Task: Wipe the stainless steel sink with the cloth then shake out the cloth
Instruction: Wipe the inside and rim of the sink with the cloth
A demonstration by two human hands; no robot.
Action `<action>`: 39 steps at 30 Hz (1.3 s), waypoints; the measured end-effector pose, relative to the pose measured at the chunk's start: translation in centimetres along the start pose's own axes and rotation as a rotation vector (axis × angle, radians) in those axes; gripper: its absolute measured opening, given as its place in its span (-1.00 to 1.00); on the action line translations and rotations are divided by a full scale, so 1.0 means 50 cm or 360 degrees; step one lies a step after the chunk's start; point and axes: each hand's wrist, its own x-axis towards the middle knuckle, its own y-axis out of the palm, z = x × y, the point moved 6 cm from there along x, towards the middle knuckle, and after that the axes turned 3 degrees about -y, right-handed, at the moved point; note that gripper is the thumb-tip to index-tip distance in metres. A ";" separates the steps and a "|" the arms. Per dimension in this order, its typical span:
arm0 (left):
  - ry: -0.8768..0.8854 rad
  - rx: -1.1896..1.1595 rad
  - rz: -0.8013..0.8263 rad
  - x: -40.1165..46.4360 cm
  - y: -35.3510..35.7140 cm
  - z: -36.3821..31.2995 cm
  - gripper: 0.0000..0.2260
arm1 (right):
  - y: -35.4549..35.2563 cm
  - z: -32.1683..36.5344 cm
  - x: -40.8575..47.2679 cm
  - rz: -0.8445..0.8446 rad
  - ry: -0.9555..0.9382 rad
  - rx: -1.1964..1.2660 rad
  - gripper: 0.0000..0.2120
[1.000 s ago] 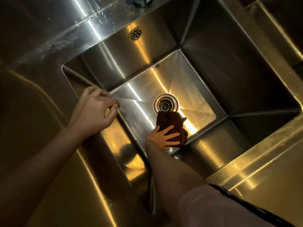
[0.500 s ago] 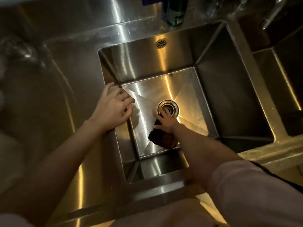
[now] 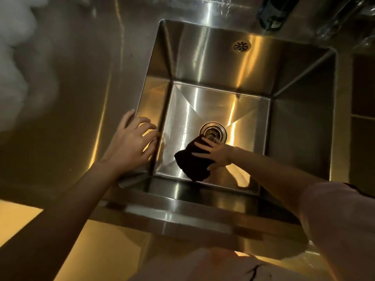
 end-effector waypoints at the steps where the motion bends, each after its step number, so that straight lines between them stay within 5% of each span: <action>1: -0.0024 -0.0012 -0.0018 -0.001 0.001 0.003 -0.69 | 0.015 0.003 0.003 0.0000 -0.0009 0.0026 -0.25; 16: -0.0139 -0.0170 -0.0165 0.002 -0.007 0.009 -0.70 | 0.062 0.088 0.144 -0.0482 0.0182 0.0358 -0.08; 22: -0.0140 -0.0152 -0.0117 0.001 -0.003 0.012 -0.72 | -0.023 0.131 0.225 -0.0573 0.0300 0.0511 -0.23; 28: -0.0145 -0.0197 -0.0120 0.002 -0.004 0.010 -0.74 | -0.045 0.049 0.222 -0.0714 0.0320 0.0388 -0.36; 34: -0.0158 -0.0211 -0.0098 0.002 -0.010 0.008 -0.70 | -0.100 -0.126 0.212 -0.0857 0.0792 0.0818 -0.34; 39: -0.0174 -0.0228 -0.0075 0.001 -0.011 0.008 -0.69 | -0.095 -0.114 0.213 -0.0940 0.0882 0.0969 -0.28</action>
